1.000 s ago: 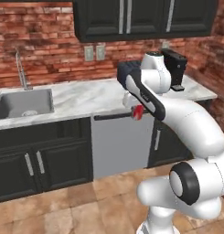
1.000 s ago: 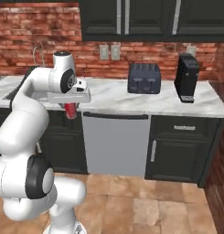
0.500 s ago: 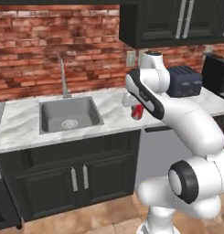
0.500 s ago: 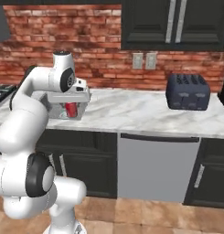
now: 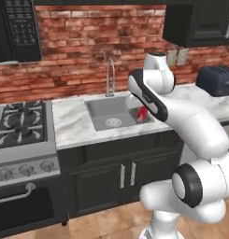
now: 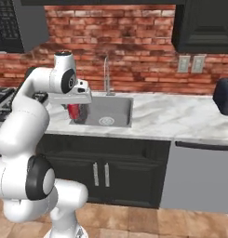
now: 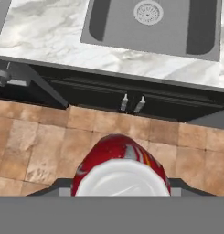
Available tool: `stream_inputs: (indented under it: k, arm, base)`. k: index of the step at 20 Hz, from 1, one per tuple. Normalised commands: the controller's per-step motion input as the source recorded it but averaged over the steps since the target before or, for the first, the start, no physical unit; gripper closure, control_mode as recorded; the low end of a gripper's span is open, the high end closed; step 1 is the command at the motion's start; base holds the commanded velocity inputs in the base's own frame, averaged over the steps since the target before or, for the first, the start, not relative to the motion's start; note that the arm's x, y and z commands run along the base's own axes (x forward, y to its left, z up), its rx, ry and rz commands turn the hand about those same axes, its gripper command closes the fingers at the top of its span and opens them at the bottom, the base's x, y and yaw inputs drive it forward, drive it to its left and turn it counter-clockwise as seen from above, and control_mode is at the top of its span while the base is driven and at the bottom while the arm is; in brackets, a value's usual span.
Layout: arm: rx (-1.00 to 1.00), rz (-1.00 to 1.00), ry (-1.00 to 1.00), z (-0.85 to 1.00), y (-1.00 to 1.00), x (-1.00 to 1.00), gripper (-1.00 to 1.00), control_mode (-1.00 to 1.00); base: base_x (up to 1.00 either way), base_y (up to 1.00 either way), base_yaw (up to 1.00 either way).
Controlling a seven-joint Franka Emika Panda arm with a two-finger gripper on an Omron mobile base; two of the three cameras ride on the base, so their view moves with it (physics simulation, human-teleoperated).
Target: Four empty soda cans are scattered around the kitchen. Gather all the cans and cluster them next to the stove for recycling.
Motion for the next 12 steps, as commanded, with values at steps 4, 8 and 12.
stream_inputs:
  k: [4,8,12]
  arm:
    - [0.00,0.00,0.00,0.00,0.00,0.00,1.00,1.00]
    - [0.00,0.00,0.00,0.00,0.00,0.00,1.00,1.00]
    - [0.00,0.00,0.00,0.00,0.00,0.00,1.00,1.00]
  base:
    - [0.00,1.00,0.00]
    - [0.00,1.00,0.00]
    - [0.00,1.00,0.00]
